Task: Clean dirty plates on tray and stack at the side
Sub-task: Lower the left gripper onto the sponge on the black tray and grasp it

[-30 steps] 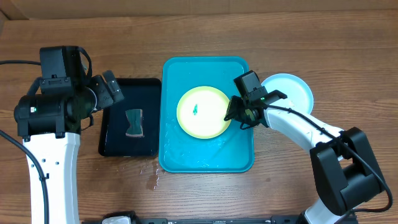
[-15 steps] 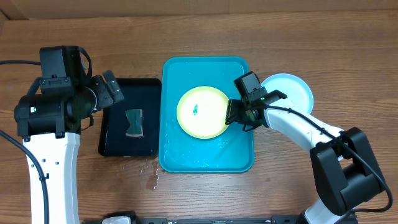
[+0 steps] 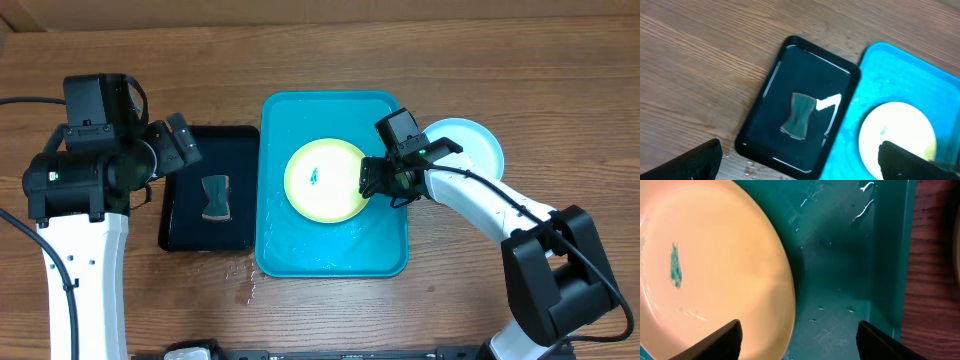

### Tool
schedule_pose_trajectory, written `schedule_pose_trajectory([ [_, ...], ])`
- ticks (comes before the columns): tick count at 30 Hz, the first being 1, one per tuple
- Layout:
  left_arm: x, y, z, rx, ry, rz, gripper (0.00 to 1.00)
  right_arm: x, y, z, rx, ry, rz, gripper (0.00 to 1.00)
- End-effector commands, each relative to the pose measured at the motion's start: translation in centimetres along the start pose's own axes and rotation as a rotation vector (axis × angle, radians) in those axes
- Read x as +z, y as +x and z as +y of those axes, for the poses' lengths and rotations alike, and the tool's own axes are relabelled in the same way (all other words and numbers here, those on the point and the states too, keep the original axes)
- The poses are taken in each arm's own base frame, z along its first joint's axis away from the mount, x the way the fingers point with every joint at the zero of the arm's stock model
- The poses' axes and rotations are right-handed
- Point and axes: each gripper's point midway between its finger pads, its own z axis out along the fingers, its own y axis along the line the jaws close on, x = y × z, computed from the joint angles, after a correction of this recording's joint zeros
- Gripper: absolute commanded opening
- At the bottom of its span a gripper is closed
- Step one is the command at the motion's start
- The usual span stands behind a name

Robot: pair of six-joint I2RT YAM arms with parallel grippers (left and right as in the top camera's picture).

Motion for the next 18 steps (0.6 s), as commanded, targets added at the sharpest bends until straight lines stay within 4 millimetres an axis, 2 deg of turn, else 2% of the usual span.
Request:
schedule_pose_trajectory([
  [1, -0.1, 0.2, -1.4, -0.014, 0.083, 0.023, 1.00, 0.2, -0.2, -0.5, -0.009, 0.020, -0.007, 0.76],
  [4, 0.0, 0.8, -2.5, -0.011, 0.142, 0.056, 0.99, 0.2, -0.1, -0.5, -0.008, 0.021, -0.004, 0.76],
  [5, 0.1, 1.1, -2.6, -0.011, 0.148, 0.076, 0.95, 0.2, -0.1, -0.5, -0.009, 0.021, -0.004, 0.76],
  [10, 1.2, 3.4, -1.6, 0.029, 0.098, 0.188, 0.81, 0.2, -0.2, -0.5, -0.009, 0.020, -0.006, 0.76],
  [13, 2.3, 5.1, -1.2, 0.075, 0.076, 0.267, 0.68, 0.2, -0.2, -0.5, -0.005, 0.019, -0.006, 0.75],
  [15, 3.3, 6.1, -0.9, 0.076, 0.060, 0.313, 0.66, 0.2, -0.2, -0.5, -0.005, 0.019, -0.006, 0.75],
  [18, 5.4, 8.0, -0.3, 0.074, 0.036, 0.383, 0.57, 0.2, -0.1, -0.5, -0.005, 0.021, -0.004, 0.75],
])
